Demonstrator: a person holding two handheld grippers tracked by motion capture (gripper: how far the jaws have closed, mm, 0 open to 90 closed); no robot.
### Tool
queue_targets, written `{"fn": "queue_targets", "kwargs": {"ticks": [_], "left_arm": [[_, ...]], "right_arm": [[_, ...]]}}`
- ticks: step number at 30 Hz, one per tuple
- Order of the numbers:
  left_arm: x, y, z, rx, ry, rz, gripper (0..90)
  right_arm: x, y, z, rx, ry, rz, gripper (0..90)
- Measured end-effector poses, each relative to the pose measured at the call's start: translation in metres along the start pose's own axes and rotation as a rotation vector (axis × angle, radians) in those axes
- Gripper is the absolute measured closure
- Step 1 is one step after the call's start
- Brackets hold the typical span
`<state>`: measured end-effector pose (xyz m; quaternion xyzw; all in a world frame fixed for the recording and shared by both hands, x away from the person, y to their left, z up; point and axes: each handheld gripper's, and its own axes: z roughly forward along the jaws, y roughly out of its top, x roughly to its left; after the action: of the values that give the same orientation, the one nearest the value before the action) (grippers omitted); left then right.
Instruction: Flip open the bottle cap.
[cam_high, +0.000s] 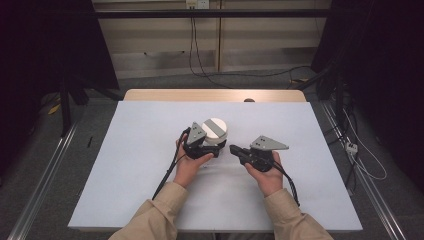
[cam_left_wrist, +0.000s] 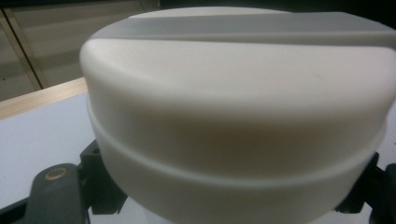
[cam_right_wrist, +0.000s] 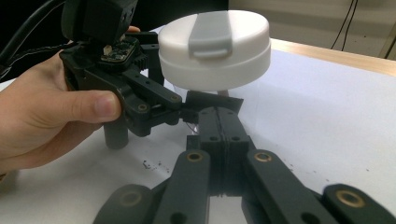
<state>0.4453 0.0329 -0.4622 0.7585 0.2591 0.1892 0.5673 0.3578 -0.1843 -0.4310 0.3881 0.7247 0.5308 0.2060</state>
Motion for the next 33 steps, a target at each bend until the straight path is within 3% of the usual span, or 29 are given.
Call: {"fn": "queue_targets", "kwargs": {"ticks": [20, 33], "left_arm": [[0.001, 0.000, 0.000, 0.006, -0.002, -0.002, 18.5], [0.001, 0.000, 0.000, 0.008, -0.004, -0.002, 18.5]], "right_arm": [[0.000, 0.016, 0.018, 0.015, 0.003, 0.003, 90.0], [0.002, 0.025, 0.020, -0.010, 0.003, -0.001, 90.0]]}}
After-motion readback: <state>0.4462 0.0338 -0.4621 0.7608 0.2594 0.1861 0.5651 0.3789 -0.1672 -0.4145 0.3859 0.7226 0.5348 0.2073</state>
